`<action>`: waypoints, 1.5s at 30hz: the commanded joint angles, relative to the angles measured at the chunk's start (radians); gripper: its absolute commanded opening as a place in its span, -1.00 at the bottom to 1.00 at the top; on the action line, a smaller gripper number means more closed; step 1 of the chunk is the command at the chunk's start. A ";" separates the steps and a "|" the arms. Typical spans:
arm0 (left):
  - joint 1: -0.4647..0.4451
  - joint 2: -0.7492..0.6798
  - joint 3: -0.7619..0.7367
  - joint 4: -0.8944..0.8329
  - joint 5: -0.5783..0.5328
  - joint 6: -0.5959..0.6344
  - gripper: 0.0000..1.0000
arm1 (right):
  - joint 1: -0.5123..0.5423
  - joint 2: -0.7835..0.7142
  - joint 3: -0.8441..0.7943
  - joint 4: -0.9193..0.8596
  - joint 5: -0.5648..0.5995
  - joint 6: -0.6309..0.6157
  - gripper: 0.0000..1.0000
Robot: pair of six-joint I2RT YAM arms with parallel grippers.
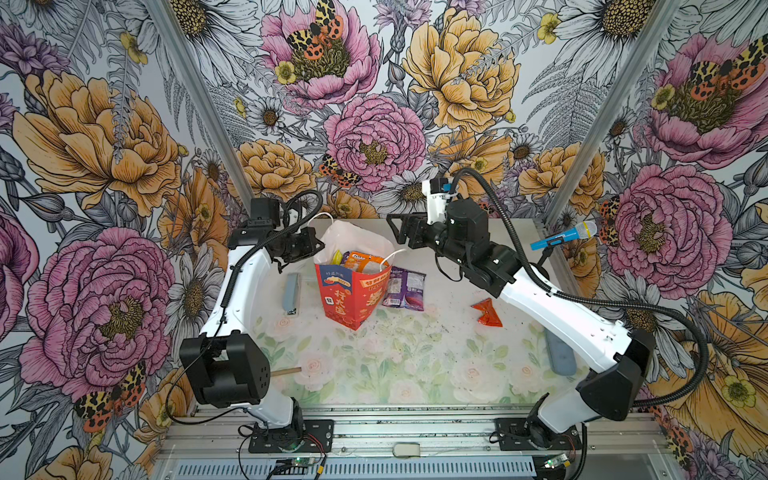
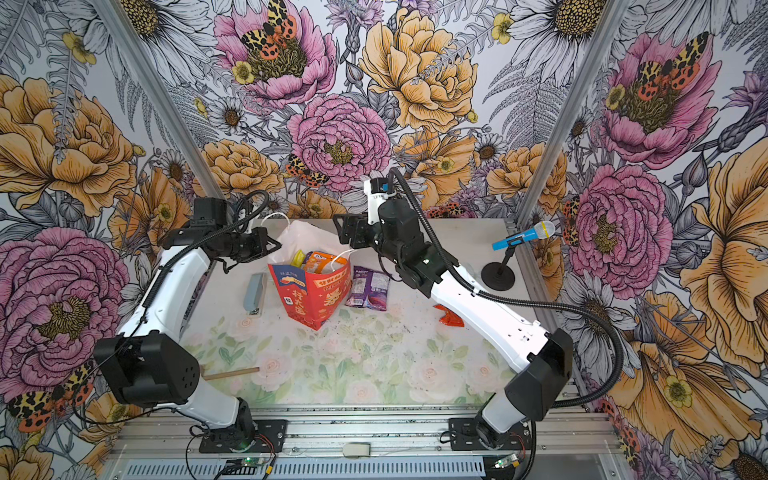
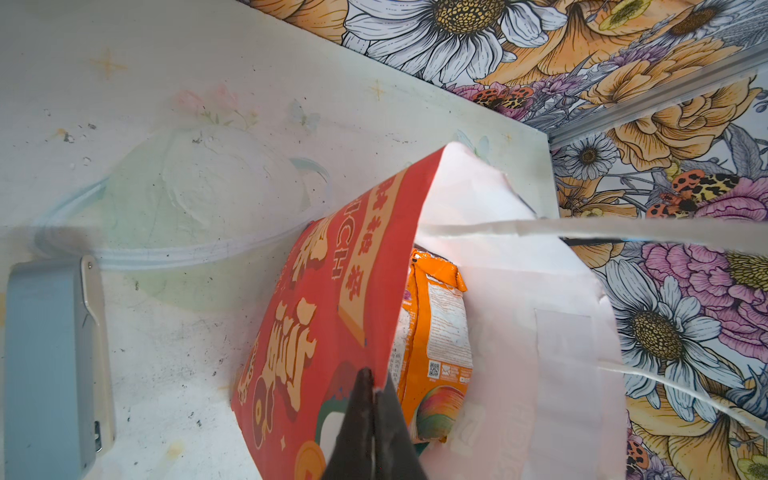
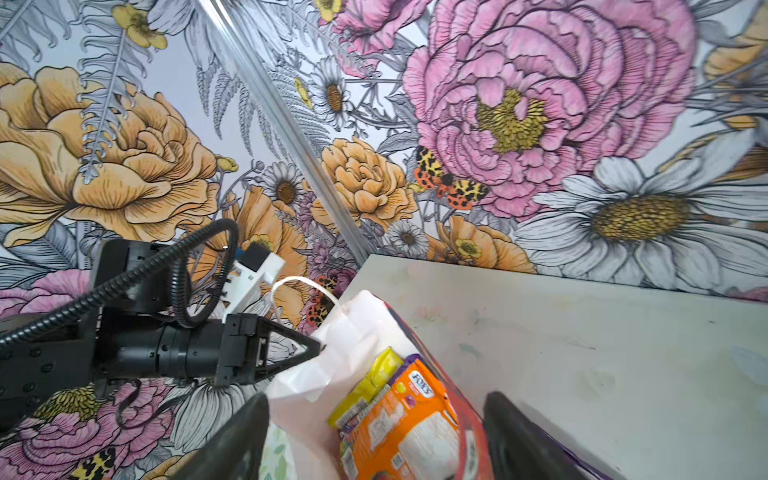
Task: Place the snacks into the paper bag
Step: 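Withdraw the right gripper toward the small purple bag on the table, then grasp the small purple Fox's Berries bag with the right gripper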
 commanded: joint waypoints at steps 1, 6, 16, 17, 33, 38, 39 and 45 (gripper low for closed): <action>-0.011 -0.009 -0.015 0.004 -0.010 -0.008 -1.00 | -0.027 -0.103 -0.123 0.032 0.069 0.024 0.66; -0.010 -0.003 -0.014 0.004 -0.017 -0.007 -1.00 | -0.062 -0.221 -0.352 0.032 0.102 0.104 0.67; -0.003 -0.006 -0.014 0.004 -0.017 -0.008 -1.00 | -0.126 -0.281 -0.655 0.032 0.101 0.259 0.62; -0.004 -0.005 -0.015 0.004 -0.014 -0.008 -1.00 | -0.129 -0.265 -0.663 0.032 0.089 0.265 0.60; -0.005 -0.011 -0.015 0.004 -0.017 -0.007 -1.00 | -0.146 0.109 -0.544 0.094 -0.099 0.223 0.43; -0.008 -0.013 -0.015 0.003 -0.010 -0.010 -1.00 | -0.150 0.218 -0.498 0.135 -0.124 0.229 0.39; -0.007 -0.014 -0.014 0.004 -0.010 -0.008 -1.00 | -0.152 0.238 -0.488 0.138 -0.130 0.231 0.38; -0.006 -0.017 -0.014 0.004 -0.013 -0.008 -1.00 | -0.157 0.334 -0.426 0.162 -0.163 0.237 0.34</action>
